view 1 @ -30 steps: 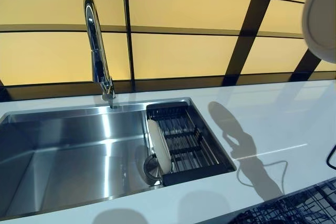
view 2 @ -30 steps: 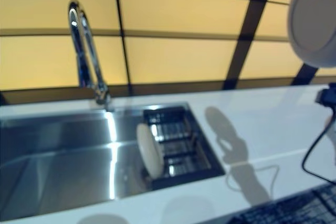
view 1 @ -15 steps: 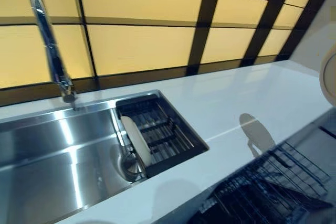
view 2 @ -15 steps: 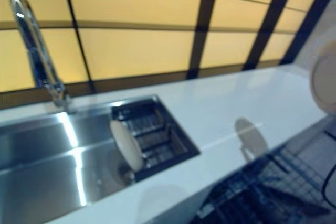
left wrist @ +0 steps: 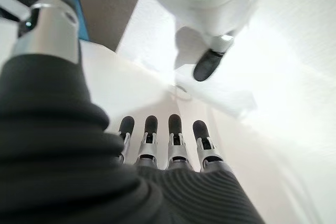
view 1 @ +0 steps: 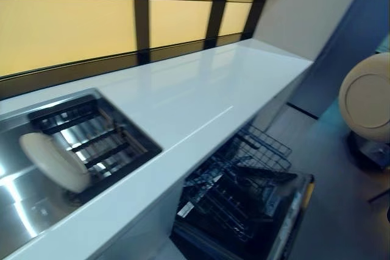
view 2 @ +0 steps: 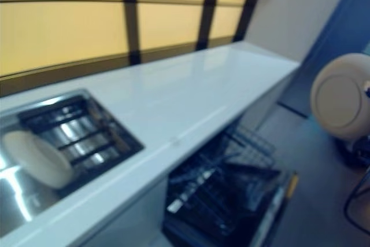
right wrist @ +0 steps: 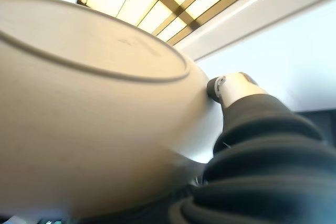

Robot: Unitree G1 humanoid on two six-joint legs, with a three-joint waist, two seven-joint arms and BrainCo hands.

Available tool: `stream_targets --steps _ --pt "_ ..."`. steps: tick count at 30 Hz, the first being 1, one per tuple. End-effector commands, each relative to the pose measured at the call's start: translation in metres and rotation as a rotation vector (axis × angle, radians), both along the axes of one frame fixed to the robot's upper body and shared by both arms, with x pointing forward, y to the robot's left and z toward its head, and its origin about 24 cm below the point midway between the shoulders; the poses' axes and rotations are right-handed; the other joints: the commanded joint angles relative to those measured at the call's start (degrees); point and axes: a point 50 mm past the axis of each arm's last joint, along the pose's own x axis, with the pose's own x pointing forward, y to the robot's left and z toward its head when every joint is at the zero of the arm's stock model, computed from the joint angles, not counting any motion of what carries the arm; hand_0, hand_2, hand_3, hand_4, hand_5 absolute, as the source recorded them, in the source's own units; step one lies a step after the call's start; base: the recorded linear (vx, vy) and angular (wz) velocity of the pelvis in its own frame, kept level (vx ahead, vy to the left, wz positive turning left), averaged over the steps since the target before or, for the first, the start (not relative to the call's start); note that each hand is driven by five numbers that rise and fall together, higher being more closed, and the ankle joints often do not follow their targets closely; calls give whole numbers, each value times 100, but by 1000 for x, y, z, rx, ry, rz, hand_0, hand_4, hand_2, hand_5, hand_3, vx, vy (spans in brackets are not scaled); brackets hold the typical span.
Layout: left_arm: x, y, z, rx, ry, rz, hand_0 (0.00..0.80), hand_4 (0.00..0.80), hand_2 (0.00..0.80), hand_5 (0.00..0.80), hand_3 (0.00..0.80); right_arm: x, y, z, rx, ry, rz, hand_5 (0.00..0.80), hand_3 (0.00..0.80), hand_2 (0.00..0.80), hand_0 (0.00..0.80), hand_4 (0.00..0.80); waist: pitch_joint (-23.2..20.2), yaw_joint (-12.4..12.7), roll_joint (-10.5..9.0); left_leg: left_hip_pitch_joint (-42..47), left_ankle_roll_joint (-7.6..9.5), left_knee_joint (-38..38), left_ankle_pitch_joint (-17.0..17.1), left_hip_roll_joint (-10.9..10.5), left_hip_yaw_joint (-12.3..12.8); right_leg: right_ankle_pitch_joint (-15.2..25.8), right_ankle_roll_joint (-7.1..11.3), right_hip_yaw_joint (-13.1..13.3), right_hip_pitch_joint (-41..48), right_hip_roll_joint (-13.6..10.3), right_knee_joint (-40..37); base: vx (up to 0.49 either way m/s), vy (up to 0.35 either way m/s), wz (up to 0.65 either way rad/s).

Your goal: Take plates into dishwasher

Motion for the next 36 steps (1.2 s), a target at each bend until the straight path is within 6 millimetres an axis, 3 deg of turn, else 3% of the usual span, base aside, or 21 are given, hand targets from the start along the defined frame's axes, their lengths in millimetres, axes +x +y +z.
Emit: stream_targets --steps 1,7,10,14,26,28,30,31,32,34,36 --pt "34 2 10 0 -123 13 0 0 0 0 0 -4 14 25 -39 -133 90 800 800 800 800 800 2 -208 26 -604 6 40 140 -71 -336 -272 -122 184 169 70 493 -104 -192 -28" --pt "39 -31 3 -81 -159 -59 0 0 0 0 0 5 37 24 -109 -102 182 800 800 800 800 800 171 -329 183 -748 -182 185 280 20 -430 -387 -504 401 178 363 232 -74 -118 -3" --pt "36 -36 1 -92 -154 -73 0 0 0 0 0 12 47 22 -179 -45 228 800 800 800 800 800 203 -323 254 -850 -161 272 394 83 -424 -302 -627 367 70 443 186 -100 -59 18" --pt "33 -35 0 -97 -146 -60 0 0 0 0 0 17 57 17 -261 51 291 800 800 800 800 800 189 -342 325 -838 -217 237 386 74 -762 -301 -668 412 -54 466 184 -69 11 6" --pt "32 -29 0 -80 -141 -40 0 0 0 0 0 29 84 -25 -313 290 479 800 800 800 800 800 270 -266 361 -830 -355 30 559 100 -1106 -219 -719 313 -279 624 131 -35 0 9" --pt "33 -29 0 -81 -147 -32 0 0 0 0 0 30 88 -30 -323 306 498 800 800 800 800 800 301 -208 355 -864 -366 41 560 89 -1291 -221 -724 339 -304 637 147 -47 -6 5" --pt "35 -29 1 -87 -158 -20 0 0 0 0 0 33 93 -35 -322 323 524 800 800 800 800 800 331 -98 349 -918 -385 52 568 99 -1664 -207 -741 434 -358 654 175 -49 14 3" --pt "36 -29 2 -92 -164 -12 0 0 0 0 0 36 96 -37 -317 331 542 800 800 800 800 800 363 -24 335 -908 -405 52 546 94 -1980 -227 -745 510 -360 641 204 -34 18 0" --pt "36 -28 2 -92 -166 -10 0 0 0 0 0 36 96 -37 -317 331 544 800 800 800 800 800 358 -20 339 -932 -405 55 560 102 -2006 -209 -750 518 -381 648 203 -35 34 -5" --pt "38 -29 3 -104 -178 10 0 0 0 0 0 41 102 -40 -315 347 575 800 800 800 800 800 392 103 334 -938 -449 33 563 124 -2512 -198 -755 663 -412 634 219 -38 44 -13" --pt "39 -30 2 -109 -179 16 0 0 0 0 0 43 105 -41 -316 350 585 800 800 800 800 800 419 134 344 -919 -462 5 566 136 -2644 -201 -754 694 -414 621 225 -41 50 -6"
